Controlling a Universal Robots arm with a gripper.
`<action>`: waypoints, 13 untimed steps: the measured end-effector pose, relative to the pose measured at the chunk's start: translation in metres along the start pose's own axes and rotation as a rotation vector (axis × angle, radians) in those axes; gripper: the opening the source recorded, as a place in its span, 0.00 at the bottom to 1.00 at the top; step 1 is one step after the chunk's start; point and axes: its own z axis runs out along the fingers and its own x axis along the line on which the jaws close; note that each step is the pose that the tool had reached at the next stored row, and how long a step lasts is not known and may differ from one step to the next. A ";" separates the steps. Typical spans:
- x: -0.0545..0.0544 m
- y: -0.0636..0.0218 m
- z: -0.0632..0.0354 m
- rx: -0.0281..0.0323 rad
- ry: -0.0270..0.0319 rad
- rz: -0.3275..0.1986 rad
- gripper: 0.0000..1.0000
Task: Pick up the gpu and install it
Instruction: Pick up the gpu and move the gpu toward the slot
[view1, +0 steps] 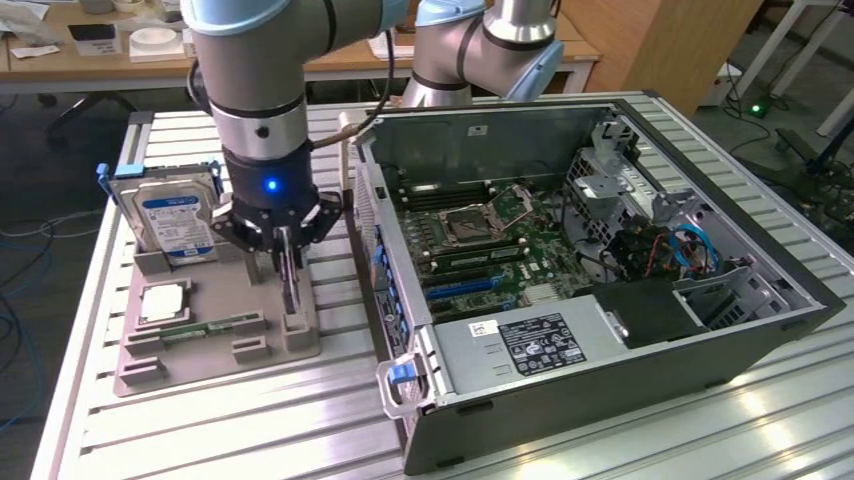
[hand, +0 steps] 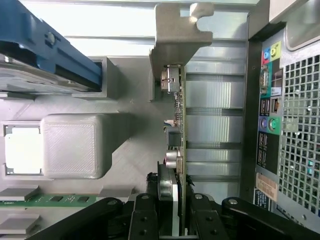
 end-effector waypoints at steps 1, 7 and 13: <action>0.000 0.0001 -0.0024 -0.0001 0.0000 0.000 0.28; 0.000 0.0005 -0.0221 0.0000 -0.0001 0.000 0.28; 0.000 0.0010 -0.0445 0.0000 0.0000 0.000 0.28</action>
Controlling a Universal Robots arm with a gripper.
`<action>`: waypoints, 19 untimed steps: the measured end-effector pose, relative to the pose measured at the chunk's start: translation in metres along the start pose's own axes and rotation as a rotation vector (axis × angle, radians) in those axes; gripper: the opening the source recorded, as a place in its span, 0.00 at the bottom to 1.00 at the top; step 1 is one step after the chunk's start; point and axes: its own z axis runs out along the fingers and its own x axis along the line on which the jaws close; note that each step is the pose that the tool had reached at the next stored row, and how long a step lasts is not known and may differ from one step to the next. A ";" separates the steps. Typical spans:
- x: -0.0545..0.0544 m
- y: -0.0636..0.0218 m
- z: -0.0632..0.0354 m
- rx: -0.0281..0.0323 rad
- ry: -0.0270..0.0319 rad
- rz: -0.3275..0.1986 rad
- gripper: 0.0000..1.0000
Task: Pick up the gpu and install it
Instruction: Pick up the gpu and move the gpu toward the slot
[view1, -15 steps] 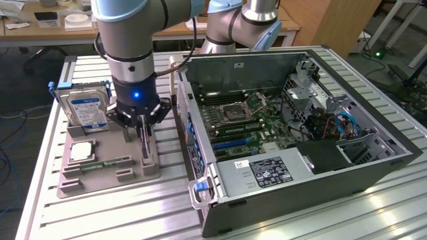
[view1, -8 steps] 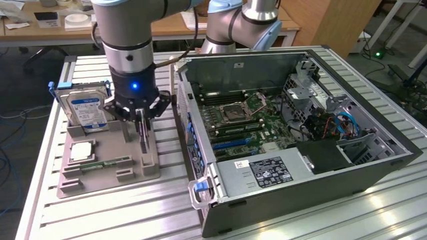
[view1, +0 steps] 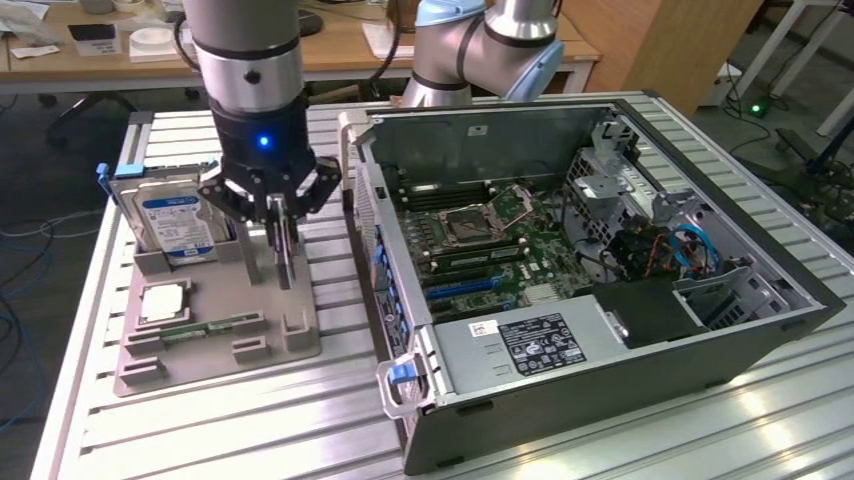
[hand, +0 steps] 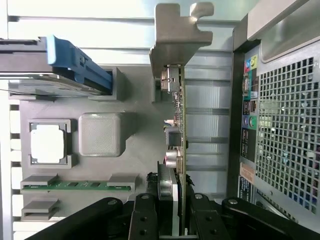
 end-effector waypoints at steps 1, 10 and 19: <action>0.000 0.0001 -0.0039 0.0000 0.0000 0.000 0.28; 0.000 0.0008 -0.0384 0.0000 0.0000 0.000 0.28; 0.000 0.0015 -0.0721 -0.0001 -0.0002 0.000 0.28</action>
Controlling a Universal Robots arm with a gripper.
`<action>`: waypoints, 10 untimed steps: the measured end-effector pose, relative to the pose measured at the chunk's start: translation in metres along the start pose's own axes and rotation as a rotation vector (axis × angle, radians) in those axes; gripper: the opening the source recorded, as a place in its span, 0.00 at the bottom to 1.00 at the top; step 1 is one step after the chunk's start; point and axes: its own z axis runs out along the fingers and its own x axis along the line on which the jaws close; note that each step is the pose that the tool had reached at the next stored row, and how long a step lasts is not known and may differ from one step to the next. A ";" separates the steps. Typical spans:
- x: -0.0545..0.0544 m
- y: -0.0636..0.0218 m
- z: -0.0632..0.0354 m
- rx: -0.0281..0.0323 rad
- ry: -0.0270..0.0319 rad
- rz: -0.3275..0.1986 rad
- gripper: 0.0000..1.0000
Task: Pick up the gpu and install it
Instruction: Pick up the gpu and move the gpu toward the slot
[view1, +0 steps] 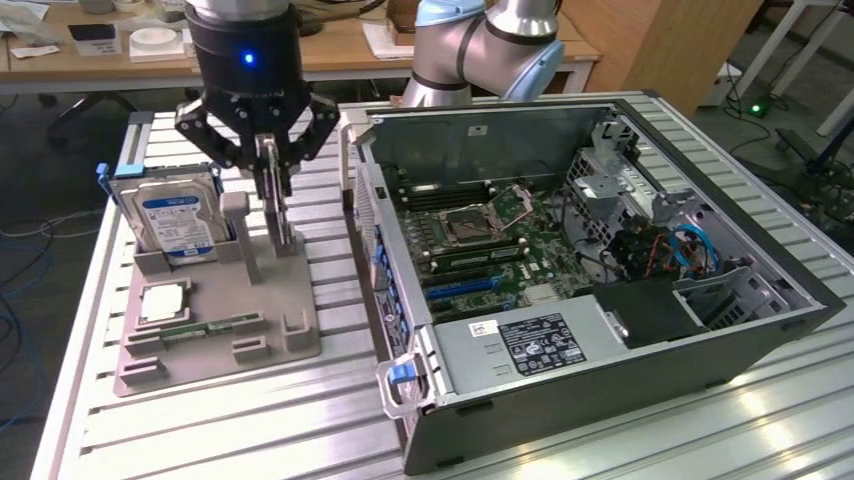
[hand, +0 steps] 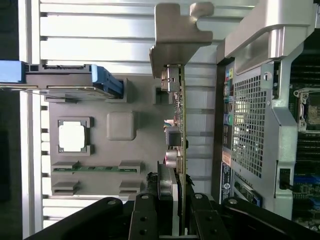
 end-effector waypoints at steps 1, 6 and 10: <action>0.000 0.0001 -0.0039 0.0000 0.0001 0.000 0.28; 0.000 0.0005 -0.0242 0.0001 0.0001 0.000 0.28; 0.000 0.0008 -0.0362 0.0001 0.0000 0.000 0.28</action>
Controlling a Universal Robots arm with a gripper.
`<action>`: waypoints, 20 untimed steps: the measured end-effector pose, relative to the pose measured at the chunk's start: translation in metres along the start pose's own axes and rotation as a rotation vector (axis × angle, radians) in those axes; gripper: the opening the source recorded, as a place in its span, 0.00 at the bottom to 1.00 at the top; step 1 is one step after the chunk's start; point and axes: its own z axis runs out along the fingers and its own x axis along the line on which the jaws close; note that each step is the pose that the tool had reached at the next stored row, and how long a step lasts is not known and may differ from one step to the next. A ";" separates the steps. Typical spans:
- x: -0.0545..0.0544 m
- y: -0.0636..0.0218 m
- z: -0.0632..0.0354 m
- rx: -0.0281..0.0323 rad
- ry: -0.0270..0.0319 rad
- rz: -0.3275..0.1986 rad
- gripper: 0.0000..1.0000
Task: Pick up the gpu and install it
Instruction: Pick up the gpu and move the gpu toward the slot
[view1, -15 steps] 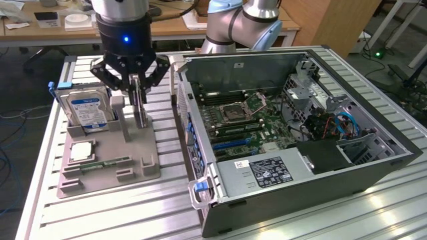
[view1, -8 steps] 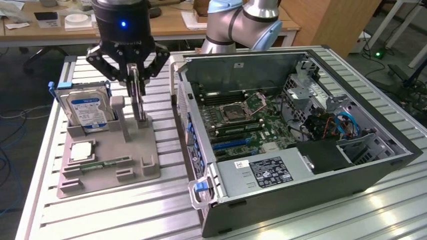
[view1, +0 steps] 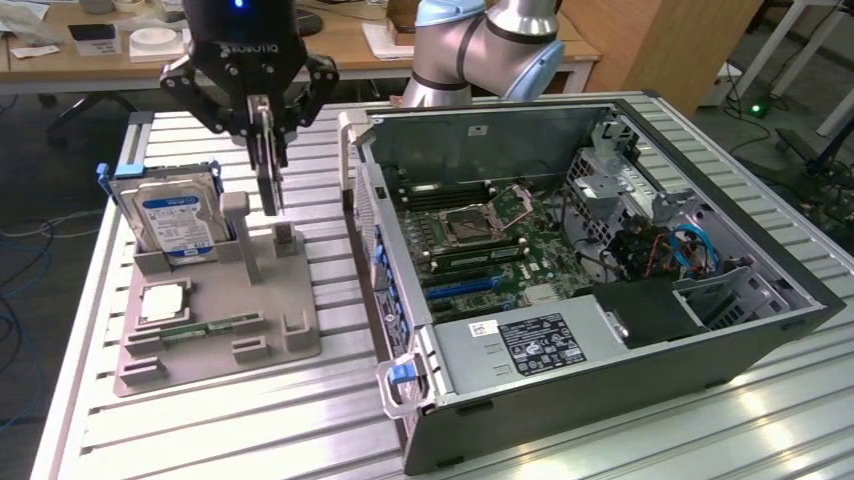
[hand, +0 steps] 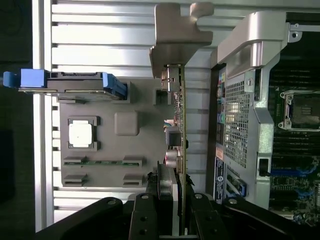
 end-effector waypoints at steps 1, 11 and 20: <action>0.000 0.0001 -0.0031 0.0000 0.0001 0.000 0.28; 0.000 0.0007 -0.0347 0.0000 0.0000 0.000 0.28; 0.000 0.0009 -0.0409 0.0001 0.0002 0.000 0.28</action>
